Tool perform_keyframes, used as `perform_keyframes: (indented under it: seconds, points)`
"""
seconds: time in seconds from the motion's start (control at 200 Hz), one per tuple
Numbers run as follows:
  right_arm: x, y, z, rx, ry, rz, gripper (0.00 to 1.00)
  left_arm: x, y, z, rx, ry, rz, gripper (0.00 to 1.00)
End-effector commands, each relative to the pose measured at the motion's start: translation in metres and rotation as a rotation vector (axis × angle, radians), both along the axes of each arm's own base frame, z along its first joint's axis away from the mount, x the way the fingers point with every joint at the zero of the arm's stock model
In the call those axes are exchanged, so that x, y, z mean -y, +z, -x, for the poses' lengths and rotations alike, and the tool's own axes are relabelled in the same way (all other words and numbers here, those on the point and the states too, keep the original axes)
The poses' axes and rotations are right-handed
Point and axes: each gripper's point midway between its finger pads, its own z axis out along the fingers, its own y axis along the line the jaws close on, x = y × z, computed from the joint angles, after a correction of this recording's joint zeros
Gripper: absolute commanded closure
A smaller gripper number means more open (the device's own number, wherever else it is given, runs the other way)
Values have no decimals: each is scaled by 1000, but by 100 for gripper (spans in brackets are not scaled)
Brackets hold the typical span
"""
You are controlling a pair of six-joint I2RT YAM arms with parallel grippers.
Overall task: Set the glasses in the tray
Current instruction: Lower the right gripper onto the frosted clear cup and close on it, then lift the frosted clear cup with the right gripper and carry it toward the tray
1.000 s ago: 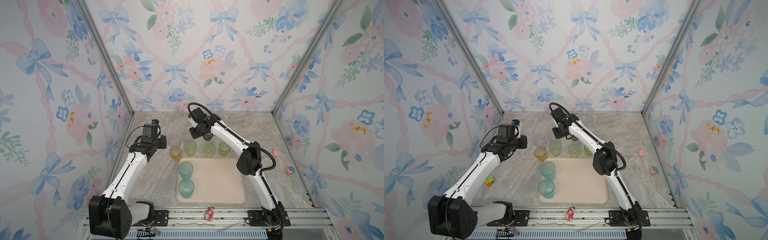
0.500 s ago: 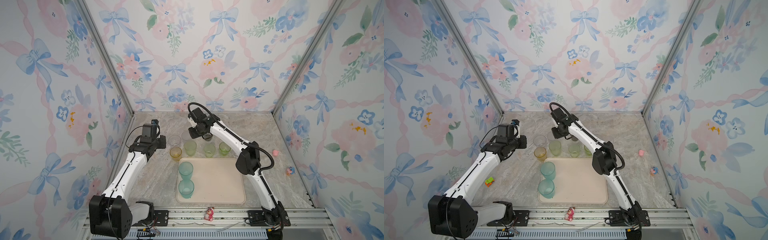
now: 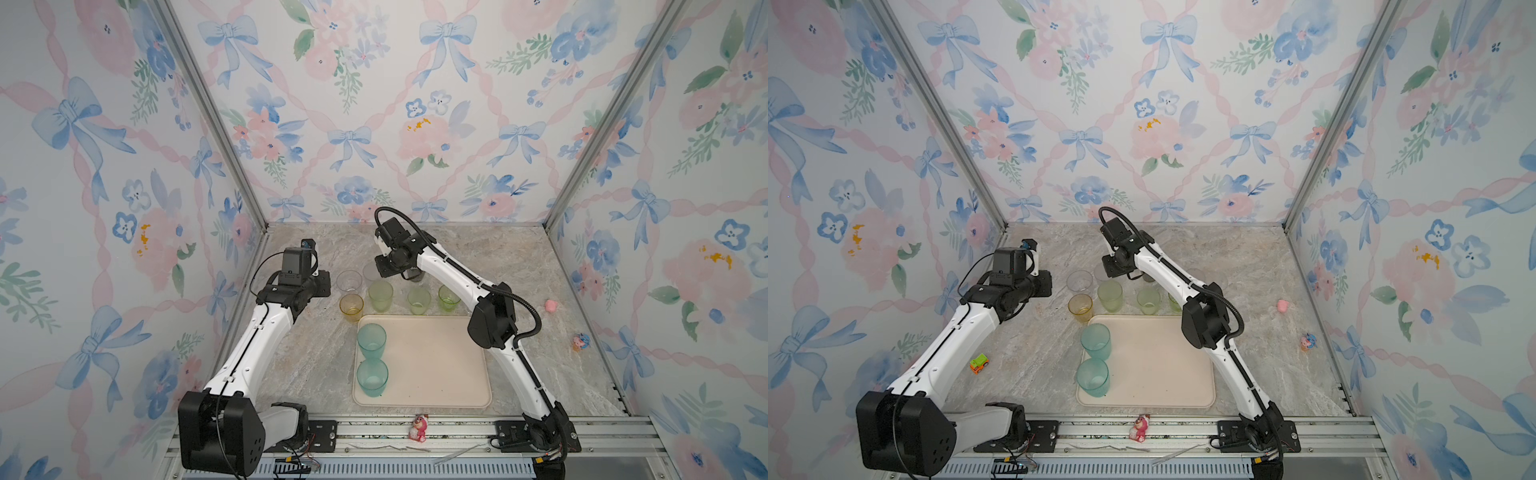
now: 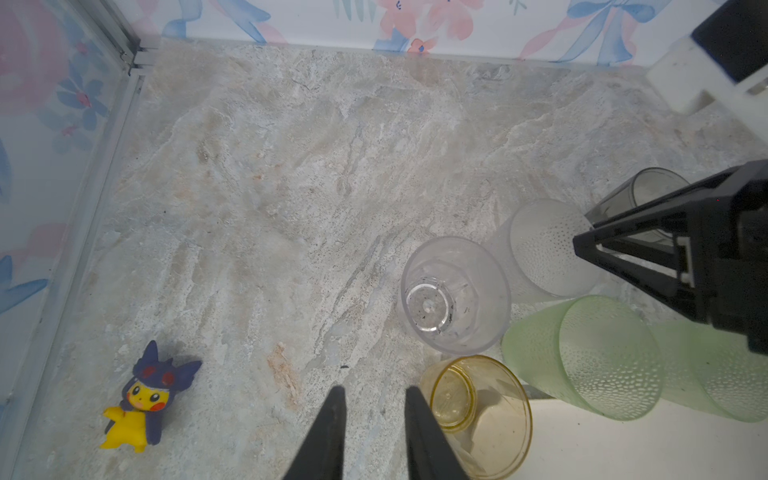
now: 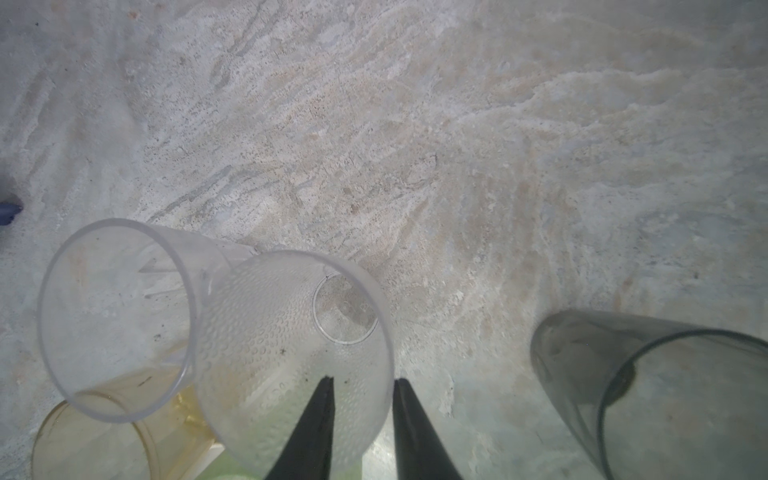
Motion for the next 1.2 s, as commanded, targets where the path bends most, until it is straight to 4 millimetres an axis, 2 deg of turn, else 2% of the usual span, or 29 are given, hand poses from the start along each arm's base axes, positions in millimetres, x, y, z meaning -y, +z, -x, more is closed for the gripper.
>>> perform_keyframes:
  seconds: [0.0, 0.375, 0.765, 0.985, 1.196]
  points:
    - [2, -10, -12, 5, -37, -3, 72, -1, 2, 0, 16, -17, -6, 72]
    - [4, -15, -20, 5, -56, -9, 77, -6, 7, -4, 24, -14, -8, 72]
    - [10, -11, -29, 50, -87, -1, 96, -5, 2, -6, 8, -22, -4, 73]
    - [6, 12, -43, 103, -117, -87, 100, -4, 0, -6, 2, -24, 2, 73]
    - [5, 46, -55, 192, -141, -141, 100, -3, 3, -3, 12, -28, 7, 73]
